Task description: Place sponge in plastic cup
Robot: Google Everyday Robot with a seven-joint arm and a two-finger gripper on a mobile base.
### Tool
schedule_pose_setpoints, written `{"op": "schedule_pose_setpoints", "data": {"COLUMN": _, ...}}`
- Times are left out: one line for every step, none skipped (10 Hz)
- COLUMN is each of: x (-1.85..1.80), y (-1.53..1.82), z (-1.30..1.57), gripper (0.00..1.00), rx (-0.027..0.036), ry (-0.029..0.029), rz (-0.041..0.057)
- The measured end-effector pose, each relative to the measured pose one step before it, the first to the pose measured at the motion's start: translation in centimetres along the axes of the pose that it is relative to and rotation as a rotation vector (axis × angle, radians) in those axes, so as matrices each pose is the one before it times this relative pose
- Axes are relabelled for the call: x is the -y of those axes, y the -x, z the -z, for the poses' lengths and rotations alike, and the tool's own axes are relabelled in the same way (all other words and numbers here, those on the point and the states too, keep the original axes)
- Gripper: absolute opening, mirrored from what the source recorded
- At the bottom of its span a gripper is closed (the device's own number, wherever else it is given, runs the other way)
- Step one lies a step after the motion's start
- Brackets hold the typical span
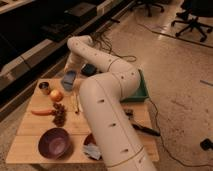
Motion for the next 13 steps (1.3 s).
{"op": "schedule_pose_setpoints", "data": {"x": 0.096, "y": 0.258, "z": -0.18, "gripper": 0.0, "rx": 0.00252, "ry": 0.00267, "rz": -0.00515}}
{"op": "schedule_pose_setpoints", "data": {"x": 0.069, "y": 0.255, "z": -0.069, "gripper": 0.0, "rx": 0.00121, "ry": 0.00209, "rz": -0.00364}}
{"op": "schedule_pose_setpoints", "data": {"x": 0.044, "y": 0.245, "z": -0.107, "gripper": 0.0, "rx": 0.00006, "ry": 0.0005, "rz": -0.00046}}
{"op": "schedule_pose_setpoints", "data": {"x": -0.012, "y": 0.312, "z": 0.044, "gripper": 0.0, "rx": 0.00133, "ry": 0.00164, "rz": -0.00056}}
{"op": "schedule_pose_setpoints", "data": {"x": -0.036, "y": 0.099, "z": -0.058, "gripper": 0.0, "rx": -0.00171, "ry": 0.00052, "rz": 0.00049}}
{"op": "schedule_pose_setpoints", "data": {"x": -0.275, "y": 0.149, "z": 0.12, "gripper": 0.0, "rx": 0.00012, "ry": 0.00261, "rz": 0.00386}}
{"op": "schedule_pose_setpoints", "data": {"x": -0.246, "y": -0.114, "z": -0.102, "gripper": 0.0, "rx": -0.00301, "ry": 0.00108, "rz": 0.00429}}
{"op": "schedule_pose_setpoints", "data": {"x": -0.429, "y": -0.064, "z": 0.088, "gripper": 0.0, "rx": -0.00125, "ry": 0.00412, "rz": 0.00358}}
{"op": "schedule_pose_setpoints", "data": {"x": -0.461, "y": -0.185, "z": -0.1, "gripper": 0.0, "rx": -0.00192, "ry": 0.00311, "rz": 0.00529}}
{"op": "schedule_pose_setpoints", "data": {"x": -0.352, "y": -0.152, "z": -0.069, "gripper": 0.0, "rx": 0.0005, "ry": -0.00175, "rz": 0.008}}
{"op": "schedule_pose_setpoints", "data": {"x": -0.226, "y": -0.057, "z": -0.167, "gripper": 0.0, "rx": -0.00158, "ry": -0.0014, "rz": 0.00314}}
{"op": "schedule_pose_setpoints", "data": {"x": -0.081, "y": -0.04, "z": -0.166, "gripper": 0.0, "rx": -0.00304, "ry": -0.0023, "rz": 0.00112}}
{"op": "schedule_pose_setpoints", "data": {"x": -0.052, "y": -0.033, "z": -0.319, "gripper": 0.0, "rx": -0.00602, "ry": -0.00274, "rz": -0.00207}}
